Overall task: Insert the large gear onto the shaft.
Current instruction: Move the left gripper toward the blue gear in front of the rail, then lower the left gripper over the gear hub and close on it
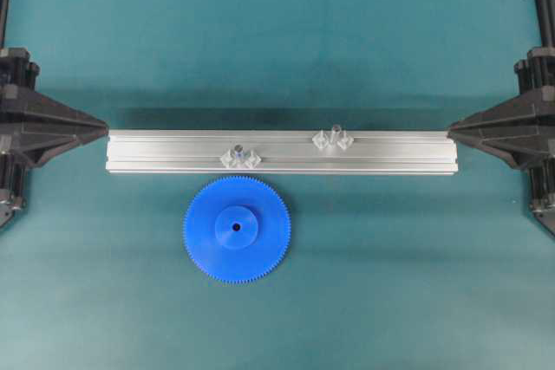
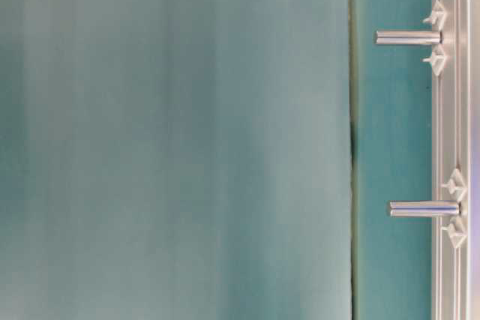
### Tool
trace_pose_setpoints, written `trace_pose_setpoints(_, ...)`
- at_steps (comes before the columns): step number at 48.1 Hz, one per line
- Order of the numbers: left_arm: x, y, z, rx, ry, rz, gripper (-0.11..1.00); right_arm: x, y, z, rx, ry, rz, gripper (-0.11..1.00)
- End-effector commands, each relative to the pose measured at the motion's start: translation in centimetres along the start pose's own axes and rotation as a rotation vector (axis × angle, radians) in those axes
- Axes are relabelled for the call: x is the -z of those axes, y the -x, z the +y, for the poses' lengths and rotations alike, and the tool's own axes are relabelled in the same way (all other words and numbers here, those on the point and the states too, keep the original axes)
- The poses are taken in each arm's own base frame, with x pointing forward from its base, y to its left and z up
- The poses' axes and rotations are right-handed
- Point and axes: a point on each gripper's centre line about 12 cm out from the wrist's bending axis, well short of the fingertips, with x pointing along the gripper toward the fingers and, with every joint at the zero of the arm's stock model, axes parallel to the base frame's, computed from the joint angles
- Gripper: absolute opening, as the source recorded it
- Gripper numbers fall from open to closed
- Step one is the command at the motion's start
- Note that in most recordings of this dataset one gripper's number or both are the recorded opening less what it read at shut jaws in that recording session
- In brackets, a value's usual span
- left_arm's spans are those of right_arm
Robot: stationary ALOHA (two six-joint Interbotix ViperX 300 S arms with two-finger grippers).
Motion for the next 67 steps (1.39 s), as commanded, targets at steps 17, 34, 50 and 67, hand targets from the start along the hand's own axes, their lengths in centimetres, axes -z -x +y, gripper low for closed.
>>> trace_pose_setpoints(17,-0.6,-4.8,-0.8,0.028,0.052,0.208,-0.01,2.4,0.7,0.1,0.019,-0.217,0.173,0.07)
trace_pose_setpoints(34,2.1,-9.6,-1.7,0.024,0.145,0.44,-0.01,6.7,2.5,0.4,0.034,-0.219,0.575,0.07)
trace_pose_setpoints(50,5.7,-14.4,-2.4,0.02,0.119,0.669,-0.01,7.7,3.2,0.5,0.038,-0.215,0.646,0.08)
trace_pose_setpoints(67,6.9,-16.1,-3.1,0.053,0.043,0.763,0.0,7.4,3.1,-0.2,0.065,-0.176,0.652,0.08)
